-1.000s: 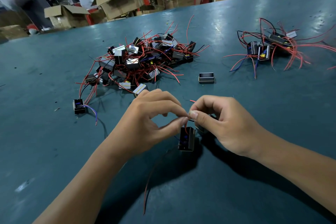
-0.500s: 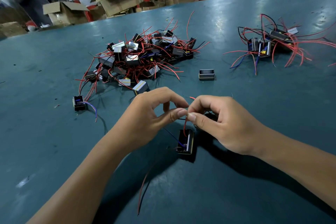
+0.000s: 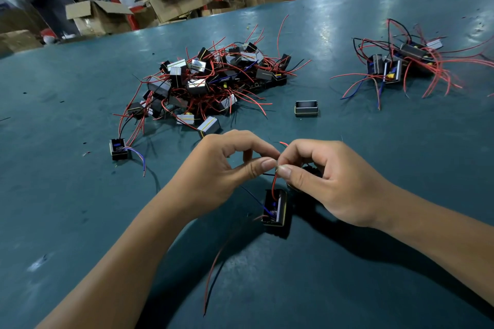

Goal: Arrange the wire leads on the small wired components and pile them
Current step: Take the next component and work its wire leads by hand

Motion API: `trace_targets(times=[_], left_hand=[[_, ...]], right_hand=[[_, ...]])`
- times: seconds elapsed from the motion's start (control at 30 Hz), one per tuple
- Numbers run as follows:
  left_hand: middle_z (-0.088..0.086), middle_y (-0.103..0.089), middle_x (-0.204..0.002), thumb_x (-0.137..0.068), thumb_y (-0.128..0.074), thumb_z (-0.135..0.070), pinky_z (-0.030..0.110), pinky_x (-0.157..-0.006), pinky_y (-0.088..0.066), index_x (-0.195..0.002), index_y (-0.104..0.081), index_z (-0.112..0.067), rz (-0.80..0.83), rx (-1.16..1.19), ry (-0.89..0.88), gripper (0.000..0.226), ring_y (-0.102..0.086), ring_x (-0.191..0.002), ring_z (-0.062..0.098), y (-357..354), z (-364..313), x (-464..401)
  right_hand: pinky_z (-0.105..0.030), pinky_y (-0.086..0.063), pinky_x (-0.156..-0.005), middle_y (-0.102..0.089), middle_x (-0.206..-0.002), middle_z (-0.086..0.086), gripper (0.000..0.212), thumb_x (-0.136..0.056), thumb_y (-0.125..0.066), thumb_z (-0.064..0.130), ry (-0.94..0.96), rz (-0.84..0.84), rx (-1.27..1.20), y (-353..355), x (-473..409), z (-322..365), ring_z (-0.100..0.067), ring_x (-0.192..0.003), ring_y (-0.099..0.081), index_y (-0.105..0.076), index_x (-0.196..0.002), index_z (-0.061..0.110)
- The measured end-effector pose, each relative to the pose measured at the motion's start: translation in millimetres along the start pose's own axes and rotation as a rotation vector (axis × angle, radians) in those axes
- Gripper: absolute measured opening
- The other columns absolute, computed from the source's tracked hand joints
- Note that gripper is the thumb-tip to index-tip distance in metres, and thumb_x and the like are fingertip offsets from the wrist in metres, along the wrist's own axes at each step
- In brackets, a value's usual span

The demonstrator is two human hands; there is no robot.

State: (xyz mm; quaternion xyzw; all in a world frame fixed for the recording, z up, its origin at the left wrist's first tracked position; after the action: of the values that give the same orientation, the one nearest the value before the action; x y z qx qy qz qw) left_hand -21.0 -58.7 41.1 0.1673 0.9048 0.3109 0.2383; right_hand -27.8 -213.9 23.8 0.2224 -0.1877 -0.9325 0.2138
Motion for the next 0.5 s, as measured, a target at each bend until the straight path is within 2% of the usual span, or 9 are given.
trace_targets(times=[0.17, 0.37, 0.5], left_hand=[[-0.006, -0.072, -0.09, -0.089, -0.07, -0.028, 0.043, -0.082, -0.051, -0.097, -0.077, -0.015, -0.029, 0.03, -0.006, 0.017, -0.065, -0.09, 0.023, 0.4, 2.8, 1.0], [-0.007, -0.071, -0.088, -0.089, -0.071, -0.025, 0.032, -0.079, -0.05, -0.093, -0.077, -0.012, -0.054, 0.05, -0.016, 0.015, -0.065, -0.086, 0.021, -0.3, 3.7, 0.1], [-0.006, -0.072, -0.09, -0.09, -0.071, -0.021, 0.037, -0.078, -0.051, -0.095, -0.076, -0.015, -0.061, 0.018, -0.071, 0.009, -0.065, -0.087, 0.022, 2.0, -2.4, -1.0]], right_hand=[[-0.008, -0.038, -0.068, -0.06, -0.068, 0.024, 0.018, -0.095, -0.065, 0.014, 0.007, 0.003, 0.0, -0.2, -0.1, -0.3, 0.001, -0.067, -0.057, -0.063, -0.082, 0.026], [-0.009, -0.039, -0.07, -0.061, -0.07, 0.024, 0.016, -0.094, -0.065, 0.018, 0.022, 0.0, 0.013, -0.6, -0.1, 0.7, 0.001, -0.07, -0.057, -0.062, -0.082, 0.029], [-0.009, -0.04, -0.068, -0.061, -0.068, 0.022, 0.019, -0.095, -0.065, 0.012, 0.009, -0.008, -0.038, -0.4, -1.9, 0.2, 0.001, -0.066, -0.057, -0.062, -0.082, 0.026]])
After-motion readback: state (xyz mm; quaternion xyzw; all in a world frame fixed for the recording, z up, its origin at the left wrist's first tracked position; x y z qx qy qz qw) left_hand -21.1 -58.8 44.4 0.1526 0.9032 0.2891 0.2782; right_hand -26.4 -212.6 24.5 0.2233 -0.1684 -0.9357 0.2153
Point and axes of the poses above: each hand's wrist, its own x-axis away from the middle knuckle, its own y-axis out of the back of the hand, z = x × y, the point moved 6 cm from there along -x, towards the middle knuckle
